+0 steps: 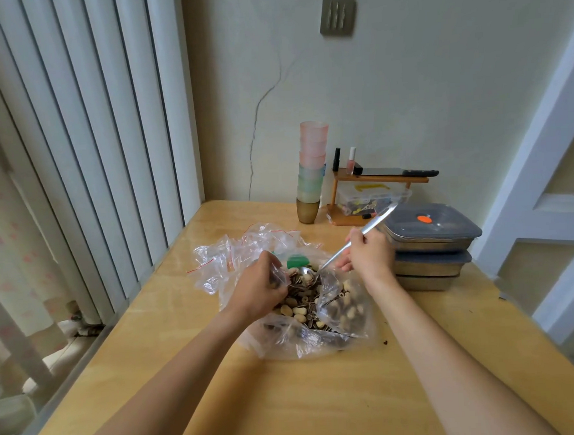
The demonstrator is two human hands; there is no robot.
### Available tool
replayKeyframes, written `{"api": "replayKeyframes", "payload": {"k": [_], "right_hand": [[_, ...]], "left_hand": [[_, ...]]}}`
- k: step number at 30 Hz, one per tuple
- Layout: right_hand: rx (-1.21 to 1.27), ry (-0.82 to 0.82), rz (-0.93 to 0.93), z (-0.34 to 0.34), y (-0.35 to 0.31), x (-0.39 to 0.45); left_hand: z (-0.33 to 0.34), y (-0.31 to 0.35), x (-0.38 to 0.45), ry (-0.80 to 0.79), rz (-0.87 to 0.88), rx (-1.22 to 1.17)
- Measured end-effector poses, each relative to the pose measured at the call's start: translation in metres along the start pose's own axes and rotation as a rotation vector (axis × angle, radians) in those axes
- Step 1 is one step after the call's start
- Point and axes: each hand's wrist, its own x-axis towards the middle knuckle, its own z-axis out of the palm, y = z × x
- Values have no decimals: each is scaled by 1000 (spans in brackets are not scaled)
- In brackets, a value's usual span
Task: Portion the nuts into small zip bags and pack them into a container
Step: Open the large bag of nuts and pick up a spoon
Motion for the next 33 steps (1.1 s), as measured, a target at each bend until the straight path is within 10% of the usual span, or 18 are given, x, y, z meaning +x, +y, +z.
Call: {"api": "replayKeyframes", "payload": {"k": [33], "right_hand": [[-434, -55, -763, -3, -75, -7]], "left_hand": [[26, 19, 23, -195, -171, -53]]}}
